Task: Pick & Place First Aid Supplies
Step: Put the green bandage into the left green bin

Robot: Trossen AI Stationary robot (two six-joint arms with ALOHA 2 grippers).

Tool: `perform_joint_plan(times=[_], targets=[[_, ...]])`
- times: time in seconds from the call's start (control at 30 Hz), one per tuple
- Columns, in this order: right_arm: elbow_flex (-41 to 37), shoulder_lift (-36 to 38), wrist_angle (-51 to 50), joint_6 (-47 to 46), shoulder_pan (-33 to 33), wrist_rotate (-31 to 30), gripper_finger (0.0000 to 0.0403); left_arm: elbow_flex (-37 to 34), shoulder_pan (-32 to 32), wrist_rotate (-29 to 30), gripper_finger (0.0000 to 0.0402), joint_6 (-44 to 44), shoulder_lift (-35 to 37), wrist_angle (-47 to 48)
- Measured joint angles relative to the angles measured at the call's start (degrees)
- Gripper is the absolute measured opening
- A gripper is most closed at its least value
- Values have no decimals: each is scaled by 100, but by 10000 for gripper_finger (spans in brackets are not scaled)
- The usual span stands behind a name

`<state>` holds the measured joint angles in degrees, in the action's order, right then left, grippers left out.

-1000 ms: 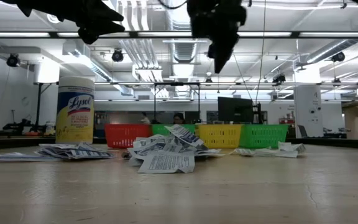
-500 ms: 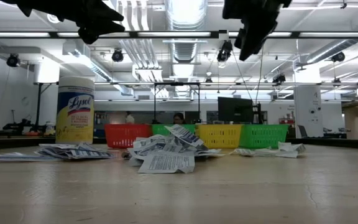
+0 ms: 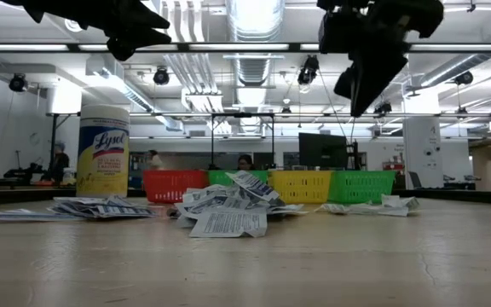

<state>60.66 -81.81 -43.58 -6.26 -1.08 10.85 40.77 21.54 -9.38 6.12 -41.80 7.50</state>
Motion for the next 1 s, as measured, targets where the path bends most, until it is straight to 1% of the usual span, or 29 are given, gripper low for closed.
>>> perform_joint_plan(times=[0.13, 0.23, 0.33, 0.5, 0.7, 0.83, 1.0], targets=[[-227, -58, 344, 20, 2, 252, 44, 0, 0, 0, 175, 36, 0, 1], [-341, -119, 716, 40, 0, 273, 47, 0, 0, 0, 175, 39, 0, 1], [-331, -275, 882, 228, 7, 283, 53, 0, 0, 1, 175, 39, 0, 1], [-33, -744, 813, 693, 11, 477, 72, 0, 0, 0, 175, 39, 0, -1], [270, -1290, 575, 1432, 34, 481, 98, 0, 0, -2, 175, 111, 0, 1], [260, -1481, 501, 1620, 53, 474, 109, 0, 0, -13, 175, 128, 0, 1], [167, -1628, 508, 1979, 108, 415, 111, 0, 0, -16, 174, 126, 0, 3]])
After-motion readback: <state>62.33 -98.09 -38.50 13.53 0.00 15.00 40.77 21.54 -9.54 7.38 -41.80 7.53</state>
